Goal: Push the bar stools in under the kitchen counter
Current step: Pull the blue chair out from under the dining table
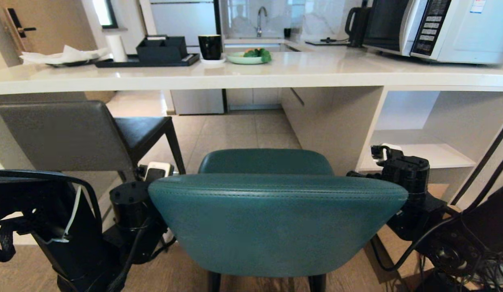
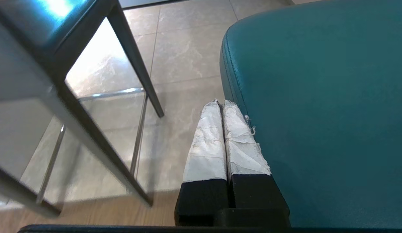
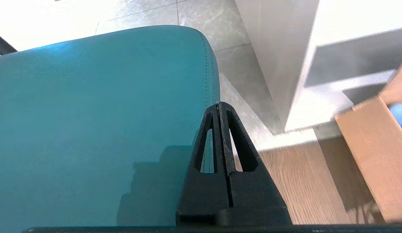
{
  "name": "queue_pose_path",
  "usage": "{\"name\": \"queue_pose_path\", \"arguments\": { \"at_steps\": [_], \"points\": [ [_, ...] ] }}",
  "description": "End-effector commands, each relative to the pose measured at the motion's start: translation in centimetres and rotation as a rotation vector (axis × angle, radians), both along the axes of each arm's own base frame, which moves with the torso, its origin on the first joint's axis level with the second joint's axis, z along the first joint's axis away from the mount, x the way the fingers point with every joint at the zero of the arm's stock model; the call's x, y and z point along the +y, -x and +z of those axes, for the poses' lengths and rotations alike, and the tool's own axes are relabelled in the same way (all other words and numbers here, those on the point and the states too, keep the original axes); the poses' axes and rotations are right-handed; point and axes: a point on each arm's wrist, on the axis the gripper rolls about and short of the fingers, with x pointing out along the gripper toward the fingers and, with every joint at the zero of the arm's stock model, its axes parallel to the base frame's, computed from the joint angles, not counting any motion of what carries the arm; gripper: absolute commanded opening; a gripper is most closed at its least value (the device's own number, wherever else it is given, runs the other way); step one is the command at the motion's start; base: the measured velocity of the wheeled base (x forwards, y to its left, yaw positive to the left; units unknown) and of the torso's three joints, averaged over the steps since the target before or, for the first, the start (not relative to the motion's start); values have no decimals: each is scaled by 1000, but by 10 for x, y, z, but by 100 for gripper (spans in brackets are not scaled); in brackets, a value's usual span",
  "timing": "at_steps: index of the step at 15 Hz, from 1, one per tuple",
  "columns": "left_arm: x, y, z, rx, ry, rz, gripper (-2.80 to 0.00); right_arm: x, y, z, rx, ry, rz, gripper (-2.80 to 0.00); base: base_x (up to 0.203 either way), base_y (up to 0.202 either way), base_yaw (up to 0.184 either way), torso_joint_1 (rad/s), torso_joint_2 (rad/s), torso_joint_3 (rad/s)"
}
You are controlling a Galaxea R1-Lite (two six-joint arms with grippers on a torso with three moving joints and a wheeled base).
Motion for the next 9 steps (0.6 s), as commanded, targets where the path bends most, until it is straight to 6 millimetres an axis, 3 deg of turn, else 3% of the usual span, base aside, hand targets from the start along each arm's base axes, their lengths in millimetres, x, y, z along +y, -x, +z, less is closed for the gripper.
{"name": "queue_pose_path", "arguments": {
  "at_steps": [1, 4, 9],
  "points": [
    [-6, 3, 1, -12, 7, -17, -280, 2, 1, 0, -7, -7, 3, -280, -196, 0, -2, 2, -2, 7],
    [-5, 3, 0, -6, 5, -14, -280, 2, 1, -1, -3, -7, 4, -280, -162, 0, -3, 1, 3, 1],
    [-2, 4, 6, -21, 14, -5, -280, -3, 4, 0, -3, -6, -7, -280, 0, 0, 0, 0, 0, 0]
  ]
}}
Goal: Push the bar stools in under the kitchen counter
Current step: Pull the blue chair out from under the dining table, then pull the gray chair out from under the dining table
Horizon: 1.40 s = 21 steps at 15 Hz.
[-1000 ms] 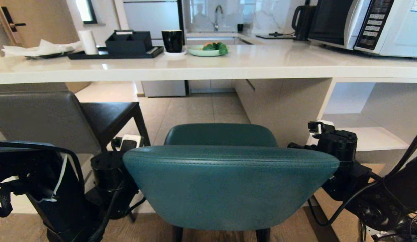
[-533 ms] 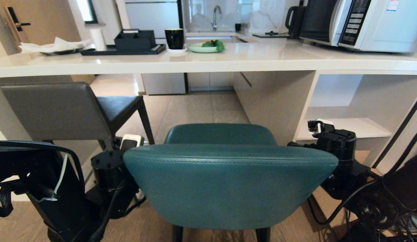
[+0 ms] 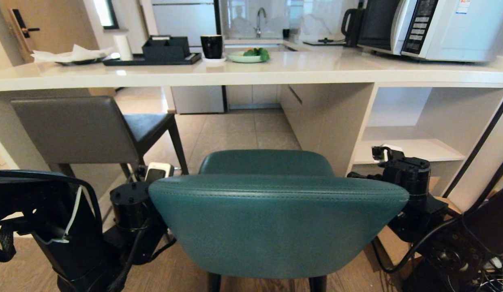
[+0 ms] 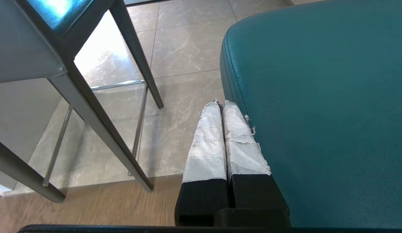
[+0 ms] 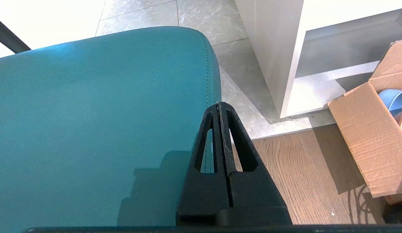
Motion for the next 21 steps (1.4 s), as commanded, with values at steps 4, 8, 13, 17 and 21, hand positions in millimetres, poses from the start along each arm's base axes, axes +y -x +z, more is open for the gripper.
{"name": "queue_pose_path", "arguments": {
  "at_steps": [4, 8, 13, 17, 21],
  "points": [
    [16, 0, 10, -26, 17, 53, -280, -9, 10, 11, -23, -9, -18, -280, 0, 0, 0, 0, 0, 0],
    [73, -20, 15, -46, 23, 238, -280, -49, -6, 12, -31, -4, -156, -280, 0, 0, 0, 0, 0, 0],
    [103, -19, 18, -44, 42, 260, -280, -85, -7, 18, -43, -11, -257, -280, 0, 0, 0, 0, 0, 0],
    [125, 21, 48, -110, 75, 221, -280, -108, 29, 51, -133, -19, -295, -280, 0, 0, 0, 0, 0, 0],
    [129, 77, 98, -288, 114, 167, -280, -118, 97, 108, -279, -7, -284, -280, 0, 0, 0, 0, 0, 0]
  ]
}}
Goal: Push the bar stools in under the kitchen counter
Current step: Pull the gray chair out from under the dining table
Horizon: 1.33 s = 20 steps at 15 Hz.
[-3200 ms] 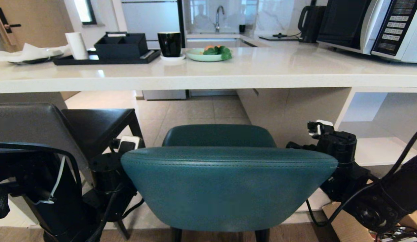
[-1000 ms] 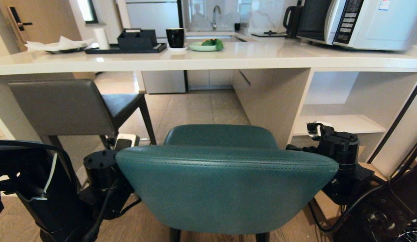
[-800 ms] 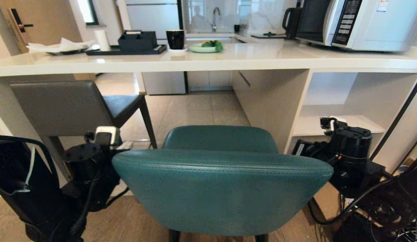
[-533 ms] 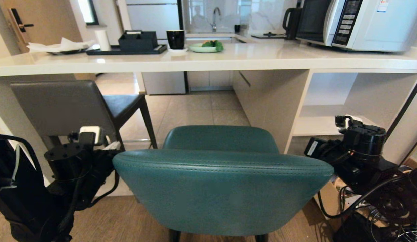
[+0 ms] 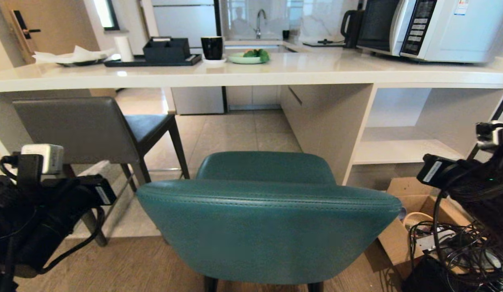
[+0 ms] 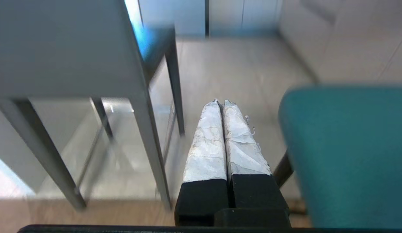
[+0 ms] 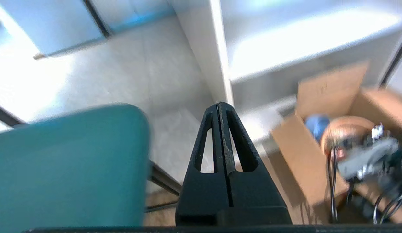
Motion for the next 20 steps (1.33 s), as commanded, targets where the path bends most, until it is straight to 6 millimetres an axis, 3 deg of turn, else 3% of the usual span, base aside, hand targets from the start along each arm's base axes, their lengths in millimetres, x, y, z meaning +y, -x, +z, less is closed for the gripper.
{"name": "queue_pose_path", "arguments": {
  "at_steps": [1, 3, 5, 8, 11, 17, 20],
  "points": [
    [3, 41, 38, -143, 14, -4, -280, -8, 58, 49, -152, -13, 4, -280, 0, 0, 0, 0, 0, 0],
    [6, 79, 57, -154, 17, -11, -280, -14, 105, 73, -167, -2, 19, -280, 0, 0, 0, 0, 0, 0],
    [10, 123, 67, -148, 26, -13, -280, -21, 155, 82, -178, 29, 24, -280, 0, 0, 0, 0, 0, 0],
    [16, 177, 67, -124, 50, 9, -280, -31, 215, 77, -229, 104, -18, -280, 0, 0, 0, 0, 0, 0],
    [19, 212, 54, -154, 44, 57, -280, -35, 259, 60, -241, 169, -77, -280, 0, 0, 0, 0, 0, 0],
    [17, 247, 0, -149, -19, -14, -280, -32, 293, -2, -224, 228, -60, -280, 0, 0, 0, 0, 0, 0],
    [15, 258, -28, -114, -83, -103, -280, -29, 291, -38, -163, 244, 46, -280, 0, 0, 0, 0, 0, 0]
  ]
}}
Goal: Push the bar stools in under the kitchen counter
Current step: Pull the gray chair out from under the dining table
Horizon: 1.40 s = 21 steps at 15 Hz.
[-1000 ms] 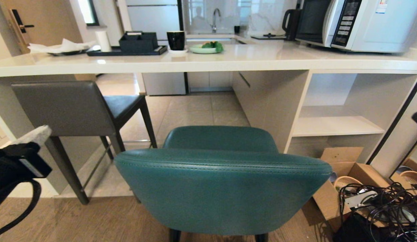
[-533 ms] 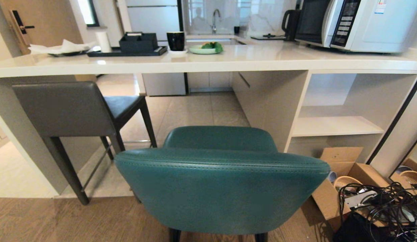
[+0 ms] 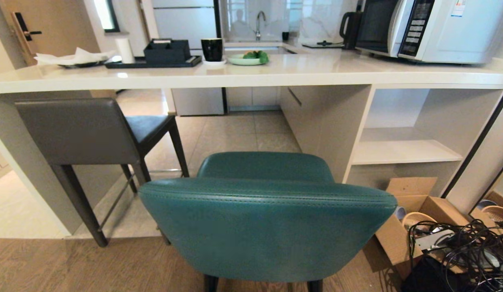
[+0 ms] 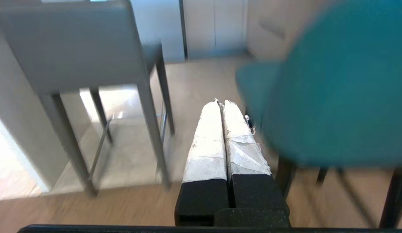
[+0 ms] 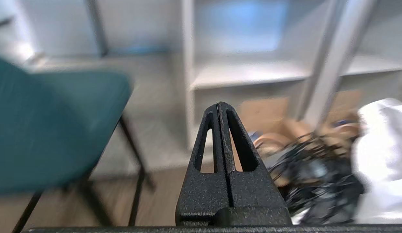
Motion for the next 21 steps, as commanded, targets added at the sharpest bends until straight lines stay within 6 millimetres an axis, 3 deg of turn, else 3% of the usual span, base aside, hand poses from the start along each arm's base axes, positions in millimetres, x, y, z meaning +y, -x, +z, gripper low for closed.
{"name": "queue_pose_path", "arguments": {
  "at_steps": [1, 5, 6, 10, 13, 21],
  "points": [
    [0, 6, -22, 25, -30, 5, -280, 1, -1, -22, 18, 6, 25, -280, 0, 0, 0, 0, 0, 0],
    [2, -8, -55, 85, -46, 89, -280, 1, -26, -62, 79, 43, 31, -280, 0, 0, 0, 0, 0, 0],
    [2, -9, -53, 36, -40, 109, -280, 1, -31, -72, 69, 50, 28, -280, 0, 0, 0, 0, 0, 0],
    [2, -9, -53, 40, -31, 118, -280, 2, -35, -75, 26, -4, 71, -280, 0, 0, 0, 0, 0, 0],
    [3, -7, -56, 129, -6, 121, -280, 3, -35, -83, 92, -39, 105, -280, 0, 0, 0, 0, 0, 0],
    [2, -10, -59, 104, 49, 102, -280, 3, -35, -85, 115, -27, 116, -280, 0, 0, 0, 0, 0, 0]
  ]
}}
